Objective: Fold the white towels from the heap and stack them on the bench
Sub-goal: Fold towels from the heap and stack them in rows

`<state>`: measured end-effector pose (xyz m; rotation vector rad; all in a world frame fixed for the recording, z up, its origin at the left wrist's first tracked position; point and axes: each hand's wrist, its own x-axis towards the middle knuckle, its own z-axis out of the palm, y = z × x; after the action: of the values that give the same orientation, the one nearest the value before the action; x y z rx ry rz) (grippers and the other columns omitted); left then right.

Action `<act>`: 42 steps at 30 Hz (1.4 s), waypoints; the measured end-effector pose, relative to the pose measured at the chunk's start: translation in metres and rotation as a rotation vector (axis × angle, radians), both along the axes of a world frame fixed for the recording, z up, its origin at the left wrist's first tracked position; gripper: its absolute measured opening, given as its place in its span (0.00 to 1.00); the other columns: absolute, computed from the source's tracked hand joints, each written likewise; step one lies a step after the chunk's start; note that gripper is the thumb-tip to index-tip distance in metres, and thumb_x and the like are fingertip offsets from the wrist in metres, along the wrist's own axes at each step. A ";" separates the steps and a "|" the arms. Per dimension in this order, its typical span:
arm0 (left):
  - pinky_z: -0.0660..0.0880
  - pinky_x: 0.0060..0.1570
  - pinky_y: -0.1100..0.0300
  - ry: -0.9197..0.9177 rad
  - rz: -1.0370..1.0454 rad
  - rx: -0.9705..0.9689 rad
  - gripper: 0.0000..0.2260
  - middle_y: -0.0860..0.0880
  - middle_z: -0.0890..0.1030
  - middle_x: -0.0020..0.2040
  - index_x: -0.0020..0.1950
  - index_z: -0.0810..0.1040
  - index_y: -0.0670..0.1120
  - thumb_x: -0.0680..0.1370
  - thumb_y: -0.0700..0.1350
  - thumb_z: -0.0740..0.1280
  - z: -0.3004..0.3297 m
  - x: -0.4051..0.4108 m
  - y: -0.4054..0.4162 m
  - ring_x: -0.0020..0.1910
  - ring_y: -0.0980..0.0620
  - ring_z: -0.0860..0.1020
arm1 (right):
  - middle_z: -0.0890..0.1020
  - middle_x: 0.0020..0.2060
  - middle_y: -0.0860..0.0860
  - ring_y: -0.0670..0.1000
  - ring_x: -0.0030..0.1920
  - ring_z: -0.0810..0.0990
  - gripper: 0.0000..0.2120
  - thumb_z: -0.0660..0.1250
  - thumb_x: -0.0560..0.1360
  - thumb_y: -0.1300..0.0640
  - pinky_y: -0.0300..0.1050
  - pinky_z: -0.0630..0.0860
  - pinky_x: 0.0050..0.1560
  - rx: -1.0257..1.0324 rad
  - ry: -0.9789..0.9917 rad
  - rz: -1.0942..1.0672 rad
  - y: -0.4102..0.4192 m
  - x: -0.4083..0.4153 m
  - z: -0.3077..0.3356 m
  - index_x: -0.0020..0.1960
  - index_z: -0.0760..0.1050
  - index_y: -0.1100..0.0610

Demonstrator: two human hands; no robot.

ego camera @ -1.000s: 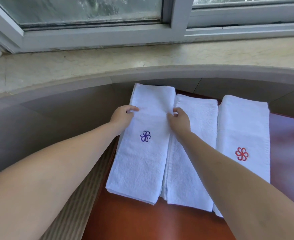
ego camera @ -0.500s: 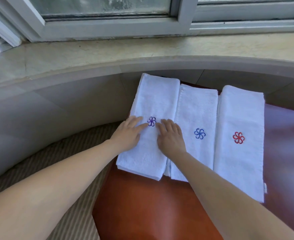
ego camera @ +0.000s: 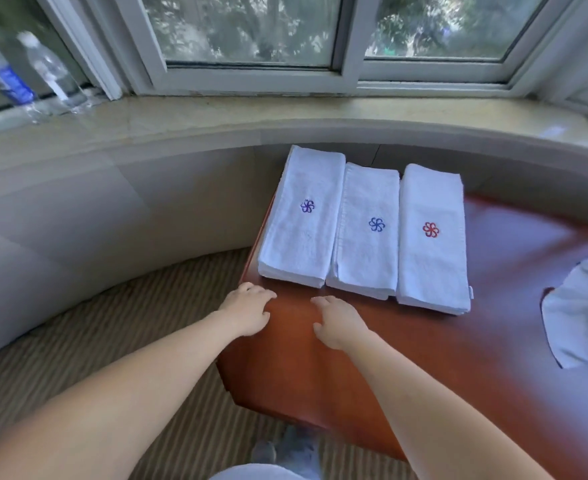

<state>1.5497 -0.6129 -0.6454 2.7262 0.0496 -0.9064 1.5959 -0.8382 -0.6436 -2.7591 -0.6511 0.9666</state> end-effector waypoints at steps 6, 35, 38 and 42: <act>0.61 0.75 0.48 -0.167 -0.039 -0.070 0.28 0.48 0.63 0.81 0.81 0.61 0.51 0.82 0.52 0.62 0.056 -0.051 -0.060 0.79 0.44 0.58 | 0.65 0.78 0.52 0.56 0.77 0.64 0.30 0.63 0.81 0.50 0.52 0.62 0.76 0.000 -0.124 -0.123 -0.048 -0.082 0.068 0.81 0.60 0.50; 0.63 0.75 0.46 -0.232 -0.550 -0.156 0.28 0.49 0.63 0.80 0.81 0.62 0.52 0.82 0.55 0.63 0.123 -0.125 -0.572 0.78 0.43 0.61 | 0.68 0.75 0.53 0.57 0.75 0.66 0.27 0.63 0.81 0.49 0.51 0.65 0.74 -0.033 -0.240 -0.759 -0.561 -0.263 0.144 0.78 0.65 0.49; 0.64 0.75 0.48 -0.231 -0.546 -0.176 0.27 0.50 0.63 0.80 0.80 0.63 0.52 0.82 0.55 0.62 0.127 -0.129 -0.629 0.78 0.44 0.61 | 0.68 0.75 0.53 0.57 0.74 0.67 0.26 0.63 0.81 0.49 0.52 0.66 0.73 -0.032 -0.235 -0.776 -0.621 -0.271 0.146 0.78 0.64 0.49; 0.63 0.75 0.47 -0.227 -0.545 -0.201 0.27 0.50 0.64 0.80 0.80 0.63 0.52 0.82 0.55 0.63 0.133 -0.130 -0.687 0.78 0.44 0.62 | 0.68 0.75 0.53 0.57 0.74 0.67 0.26 0.62 0.81 0.48 0.52 0.67 0.72 -0.028 -0.247 -0.795 -0.680 -0.270 0.149 0.78 0.65 0.51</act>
<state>1.4200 -1.2999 -0.5128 2.6644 -0.8141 -0.6648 1.3257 -1.5183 -0.4941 -2.7635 0.4367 0.4562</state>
